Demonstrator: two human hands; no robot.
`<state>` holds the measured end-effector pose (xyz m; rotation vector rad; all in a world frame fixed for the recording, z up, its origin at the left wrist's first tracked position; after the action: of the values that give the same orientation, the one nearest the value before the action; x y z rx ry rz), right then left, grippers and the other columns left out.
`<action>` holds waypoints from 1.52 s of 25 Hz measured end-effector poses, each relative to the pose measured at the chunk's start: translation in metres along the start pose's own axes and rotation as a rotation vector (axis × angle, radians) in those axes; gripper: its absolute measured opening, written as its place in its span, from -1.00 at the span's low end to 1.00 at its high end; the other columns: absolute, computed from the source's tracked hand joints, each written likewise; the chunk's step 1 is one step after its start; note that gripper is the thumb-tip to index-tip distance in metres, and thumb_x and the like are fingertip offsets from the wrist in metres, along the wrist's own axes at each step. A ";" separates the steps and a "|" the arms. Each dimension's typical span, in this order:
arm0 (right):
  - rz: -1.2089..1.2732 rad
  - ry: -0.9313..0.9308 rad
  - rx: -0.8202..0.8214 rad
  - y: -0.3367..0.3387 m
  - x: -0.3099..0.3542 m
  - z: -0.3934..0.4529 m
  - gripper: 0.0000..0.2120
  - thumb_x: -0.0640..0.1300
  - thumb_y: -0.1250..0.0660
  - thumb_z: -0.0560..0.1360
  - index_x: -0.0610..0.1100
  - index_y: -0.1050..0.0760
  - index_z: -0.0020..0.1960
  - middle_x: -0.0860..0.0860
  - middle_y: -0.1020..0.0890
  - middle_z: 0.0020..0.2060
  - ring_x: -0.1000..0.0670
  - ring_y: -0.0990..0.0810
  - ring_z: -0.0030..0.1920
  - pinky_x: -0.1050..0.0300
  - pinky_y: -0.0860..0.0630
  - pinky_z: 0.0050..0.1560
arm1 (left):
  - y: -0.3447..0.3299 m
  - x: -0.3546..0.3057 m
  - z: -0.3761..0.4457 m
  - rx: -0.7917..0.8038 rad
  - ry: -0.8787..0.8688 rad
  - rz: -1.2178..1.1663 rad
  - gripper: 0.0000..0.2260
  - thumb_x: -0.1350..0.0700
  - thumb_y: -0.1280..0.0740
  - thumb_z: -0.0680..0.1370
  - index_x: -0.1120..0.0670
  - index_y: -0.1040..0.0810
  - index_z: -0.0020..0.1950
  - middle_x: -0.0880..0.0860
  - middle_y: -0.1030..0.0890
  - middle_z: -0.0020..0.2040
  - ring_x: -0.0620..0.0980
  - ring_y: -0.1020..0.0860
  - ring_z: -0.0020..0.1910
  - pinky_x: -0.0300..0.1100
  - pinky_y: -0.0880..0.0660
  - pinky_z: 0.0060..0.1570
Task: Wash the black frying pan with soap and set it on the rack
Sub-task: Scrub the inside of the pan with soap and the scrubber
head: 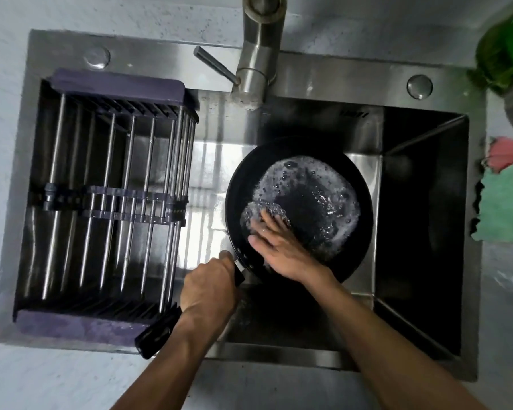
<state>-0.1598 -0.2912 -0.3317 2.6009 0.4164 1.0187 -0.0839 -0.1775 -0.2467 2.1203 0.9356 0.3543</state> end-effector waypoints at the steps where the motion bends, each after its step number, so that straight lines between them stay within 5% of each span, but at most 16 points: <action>1: -0.023 0.004 -0.036 0.023 0.003 0.017 -0.44 0.23 0.02 0.66 0.12 0.00 0.62 0.11 0.17 0.61 -0.02 0.25 0.59 -0.06 0.25 0.55 | -0.002 0.001 0.002 0.013 0.011 -0.005 -0.73 -0.05 -0.29 0.55 0.06 -0.38 0.15 0.04 -0.61 0.02 0.07 -0.62 0.01 -0.10 -0.50 -0.11; 5: -0.128 -0.240 -0.033 0.036 -0.063 -0.019 -0.40 0.33 0.05 0.62 0.20 0.04 0.61 0.17 0.27 0.57 -0.04 0.29 0.59 -0.15 0.23 0.56 | -0.004 0.005 0.004 0.012 0.036 0.006 -0.78 0.06 -0.31 0.57 0.05 -0.40 0.18 0.03 -0.62 -0.02 0.04 -0.63 -0.05 -0.14 -0.44 -0.23; 7: -0.024 -0.088 0.044 -0.008 -0.018 -0.024 -0.44 0.26 0.00 0.65 0.13 -0.07 0.61 0.14 0.20 0.59 -0.03 0.26 0.59 -0.04 0.25 0.56 | -0.006 0.004 0.003 0.011 0.030 0.017 -0.80 0.10 -0.31 0.57 0.04 -0.40 0.17 0.03 -0.62 -0.02 0.04 -0.63 -0.06 -0.14 -0.43 -0.24; 10: 0.023 -0.024 -0.028 0.039 -0.001 0.024 -0.46 0.22 0.03 0.67 0.09 -0.09 0.61 0.13 0.14 0.60 -0.01 0.25 0.59 0.12 0.33 0.44 | -0.008 0.004 0.007 0.003 0.029 -0.001 -0.81 0.08 -0.31 0.57 0.03 -0.41 0.15 0.03 -0.62 -0.02 0.05 -0.63 -0.05 -0.14 -0.43 -0.23; 13: -0.078 -0.222 -0.065 0.048 -0.056 -0.014 -0.41 0.31 0.03 0.63 0.14 -0.07 0.60 0.19 0.22 0.59 0.00 0.27 0.59 -0.07 0.27 0.55 | -0.005 0.005 0.003 -0.008 0.021 0.001 -0.79 0.07 -0.31 0.57 0.04 -0.41 0.17 0.02 -0.62 -0.01 0.04 -0.63 -0.03 -0.13 -0.46 -0.21; 17: 0.195 0.007 0.057 0.005 0.007 0.012 -0.44 0.32 0.09 0.63 0.17 -0.11 0.58 0.28 0.24 0.57 0.09 0.30 0.57 -0.14 0.23 0.53 | -0.008 0.004 0.006 -0.014 0.014 0.042 -0.78 0.07 -0.32 0.56 0.04 -0.40 0.17 0.03 -0.62 -0.01 0.04 -0.63 -0.04 -0.14 -0.47 -0.21; 20: -0.045 -0.176 -0.091 0.064 -0.040 0.025 -0.44 0.29 0.08 0.64 0.19 0.02 0.61 0.20 0.27 0.57 0.00 0.28 0.59 -0.10 0.23 0.53 | -0.010 0.004 0.006 0.026 0.043 0.015 -0.74 0.03 -0.36 0.54 0.05 -0.40 0.17 0.03 -0.62 -0.03 0.03 -0.63 -0.06 -0.15 -0.44 -0.24; 22: -0.121 -0.273 -0.062 0.036 -0.062 -0.019 -0.43 0.26 0.03 0.65 0.12 -0.05 0.61 0.15 0.26 0.59 -0.01 0.26 0.59 -0.07 0.22 0.54 | -0.005 0.003 0.004 0.013 0.032 0.013 -0.73 0.04 -0.35 0.54 0.06 -0.39 0.18 0.03 -0.62 -0.03 0.05 -0.63 -0.05 -0.13 -0.45 -0.22; 24: 0.069 -0.111 0.016 -0.005 -0.020 -0.017 -0.49 0.19 -0.02 0.67 0.04 -0.24 0.56 0.11 0.22 0.60 0.02 0.27 0.59 -0.01 0.26 0.54 | -0.005 0.004 0.004 0.027 0.035 0.019 -0.74 0.04 -0.34 0.54 0.06 -0.38 0.17 0.04 -0.62 -0.02 0.06 -0.62 -0.04 -0.12 -0.45 -0.20; 26: 0.127 -0.014 -0.041 0.022 0.000 0.021 -0.51 0.16 -0.01 0.69 0.06 -0.22 0.57 0.11 0.17 0.61 0.02 0.26 0.59 0.04 0.28 0.51 | -0.007 0.002 0.007 0.018 0.024 0.033 -0.75 0.06 -0.33 0.55 0.06 -0.39 0.18 0.04 -0.62 -0.01 0.06 -0.62 -0.02 -0.10 -0.49 -0.16; 29: -0.063 -0.203 -0.183 0.065 -0.051 0.015 -0.48 0.21 0.00 0.67 0.15 -0.08 0.60 0.13 0.16 0.61 -0.01 0.22 0.60 -0.05 0.21 0.54 | -0.008 0.005 0.007 0.045 0.049 0.026 -0.78 0.09 -0.32 0.56 0.05 -0.43 0.18 0.05 -0.63 0.00 0.07 -0.63 -0.02 -0.09 -0.51 -0.15; 31: -0.055 -0.220 -0.084 0.021 -0.051 -0.026 -0.48 0.19 -0.03 0.67 0.13 -0.13 0.59 0.12 0.18 0.61 -0.02 0.21 0.61 -0.08 0.19 0.56 | -0.005 0.005 0.005 0.018 0.037 0.013 -0.78 0.10 -0.32 0.55 0.06 -0.42 0.17 0.05 -0.63 -0.02 0.08 -0.63 -0.04 -0.10 -0.47 -0.19; 34: 0.154 0.013 -0.004 0.004 -0.001 0.011 -0.50 0.21 -0.01 0.67 0.17 -0.16 0.58 0.18 0.21 0.60 0.01 0.27 0.59 -0.05 0.24 0.53 | -0.006 0.002 0.007 0.013 0.017 0.042 -0.78 0.11 -0.31 0.56 0.07 -0.40 0.17 0.06 -0.63 0.00 0.08 -0.63 -0.04 -0.11 -0.45 -0.21; 38: -0.101 -0.270 -0.116 0.061 -0.063 0.003 -0.44 0.26 0.05 0.65 0.16 0.01 0.61 0.11 0.24 0.60 -0.03 0.26 0.59 -0.10 0.22 0.57 | -0.007 0.004 0.007 0.024 0.032 0.052 -0.76 0.11 -0.31 0.57 0.09 -0.41 0.21 0.06 -0.62 -0.01 0.07 -0.63 -0.07 -0.12 -0.41 -0.27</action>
<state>-0.1929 -0.3713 -0.3474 2.5368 0.4024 0.6278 -0.0806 -0.1753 -0.2570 2.1694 0.9087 0.4068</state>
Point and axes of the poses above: each hand's wrist, its own z-axis towards the middle knuckle, its own y-axis out of the back of the hand, x = y × z, the point moved 7 cm from there along z, towards the middle knuckle
